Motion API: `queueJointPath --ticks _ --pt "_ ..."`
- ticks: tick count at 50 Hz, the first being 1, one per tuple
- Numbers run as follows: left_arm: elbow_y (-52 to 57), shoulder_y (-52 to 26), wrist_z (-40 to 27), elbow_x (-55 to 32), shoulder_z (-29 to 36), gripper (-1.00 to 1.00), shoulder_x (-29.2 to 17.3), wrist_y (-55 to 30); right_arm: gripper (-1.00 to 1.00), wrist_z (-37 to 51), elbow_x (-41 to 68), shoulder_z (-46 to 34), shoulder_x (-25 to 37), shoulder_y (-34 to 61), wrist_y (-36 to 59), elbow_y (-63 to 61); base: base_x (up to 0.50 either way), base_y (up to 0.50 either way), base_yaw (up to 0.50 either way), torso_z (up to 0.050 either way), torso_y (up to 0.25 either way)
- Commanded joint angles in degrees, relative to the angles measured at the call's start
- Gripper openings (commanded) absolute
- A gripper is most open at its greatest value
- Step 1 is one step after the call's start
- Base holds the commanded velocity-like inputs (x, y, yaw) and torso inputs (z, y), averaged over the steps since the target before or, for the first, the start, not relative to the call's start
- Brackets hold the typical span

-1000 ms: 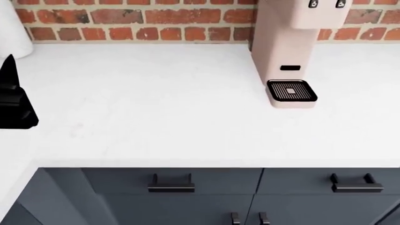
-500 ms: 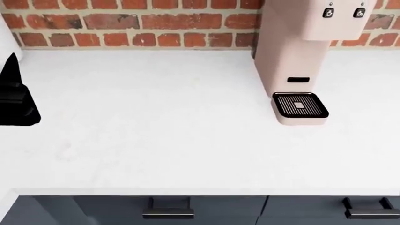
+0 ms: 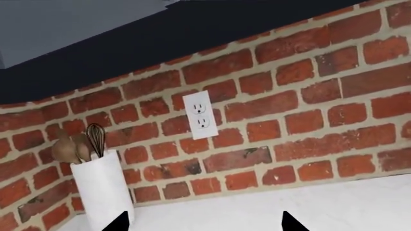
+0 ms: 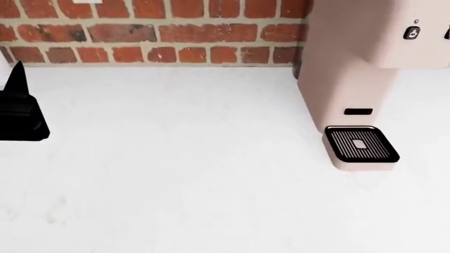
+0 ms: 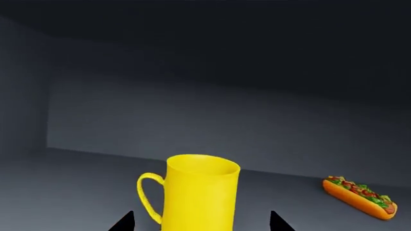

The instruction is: Pick the mug from the cabinet, place it under the coffee machine dispenser, and press the start button.

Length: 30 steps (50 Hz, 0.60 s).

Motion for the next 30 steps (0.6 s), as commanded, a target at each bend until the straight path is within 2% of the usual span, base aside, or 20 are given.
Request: queueJointPath --ticks 1,18,27,28,30 --pt "-0.2 -0.1 0.4 0.8 0.7 1.00 0.1 0.1 1.00 0.2 0.6 -0.8 -0.1 0.0 -1.5 1.7 0.29 0.21 0.00 0.000 0.000" --pt "-0.5 -0.1 1.8 3.5 1.7 1.00 1.0 0.0 1.00 1.5 -1.5 0.1 -0.1 0.0 -2.8 7.6 0.22 0.09 0.00 0.000 0.001" --pt "-0.7 0.2 2.9 5.1 1.8 1.00 1.4 -0.1 1.00 1.1 -1.5 -1.5 0.0 0.0 -5.5 11.0 0.10 0.02 0.00 0.000 0.000" --pt "-0.7 0.2 2.9 5.2 1.7 1.00 1.4 -0.1 -1.00 1.0 -1.5 -1.6 0.0 0.0 -5.6 11.1 0.00 0.00 0.00 0.000 0.000" --pt "-0.8 0.4 3.1 5.4 1.7 1.00 1.4 0.0 -1.00 0.8 -1.4 -1.9 0.0 0.0 -6.0 11.3 0.00 0.00 0.00 0.000 0.000"
